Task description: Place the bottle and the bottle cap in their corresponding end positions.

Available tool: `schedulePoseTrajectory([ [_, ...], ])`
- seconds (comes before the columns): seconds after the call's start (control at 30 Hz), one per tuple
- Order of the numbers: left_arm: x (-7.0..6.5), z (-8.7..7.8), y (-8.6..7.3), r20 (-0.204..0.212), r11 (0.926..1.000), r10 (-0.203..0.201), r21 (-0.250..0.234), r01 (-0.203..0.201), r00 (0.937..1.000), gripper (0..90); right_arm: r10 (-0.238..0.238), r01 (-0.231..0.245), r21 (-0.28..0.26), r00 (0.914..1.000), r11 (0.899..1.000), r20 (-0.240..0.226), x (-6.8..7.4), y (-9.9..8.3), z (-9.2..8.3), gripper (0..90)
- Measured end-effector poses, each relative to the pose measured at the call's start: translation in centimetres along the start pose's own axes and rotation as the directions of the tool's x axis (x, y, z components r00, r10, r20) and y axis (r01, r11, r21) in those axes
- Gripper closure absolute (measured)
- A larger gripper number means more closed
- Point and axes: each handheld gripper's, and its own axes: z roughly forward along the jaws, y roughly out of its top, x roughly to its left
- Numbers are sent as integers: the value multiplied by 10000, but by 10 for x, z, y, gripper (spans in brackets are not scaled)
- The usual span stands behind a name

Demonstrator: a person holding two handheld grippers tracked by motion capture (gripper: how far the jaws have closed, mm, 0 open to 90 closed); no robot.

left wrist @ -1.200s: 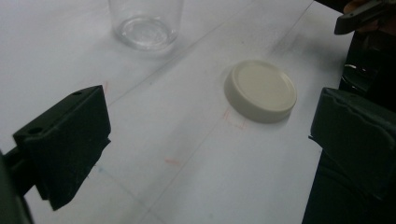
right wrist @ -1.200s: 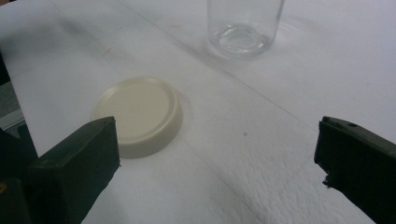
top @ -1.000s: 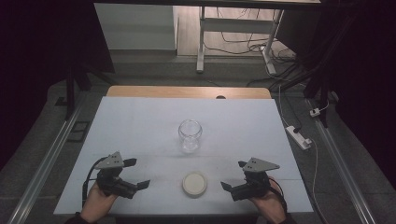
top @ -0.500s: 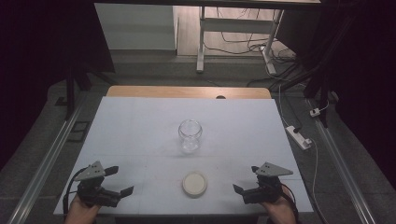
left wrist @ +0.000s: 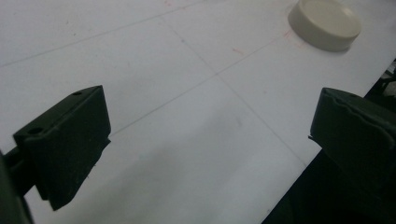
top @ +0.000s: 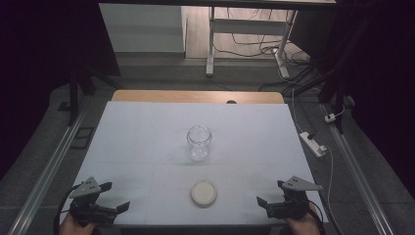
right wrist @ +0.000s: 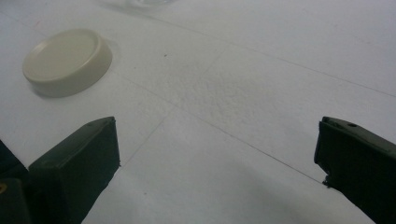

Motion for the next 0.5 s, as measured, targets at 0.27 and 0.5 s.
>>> schedulePoseTrajectory([
  [0.27,1,-4,-7,-411,9993,-208,297,221,9989,0,206,-213,197,9992,9996,355,-2,-5,-10,3],
  [0.5,0,-2,-7,-636,9975,-238,648,279,9977,0,169,-194,510,9986,9985,493,-1,-7,-11,8],
])
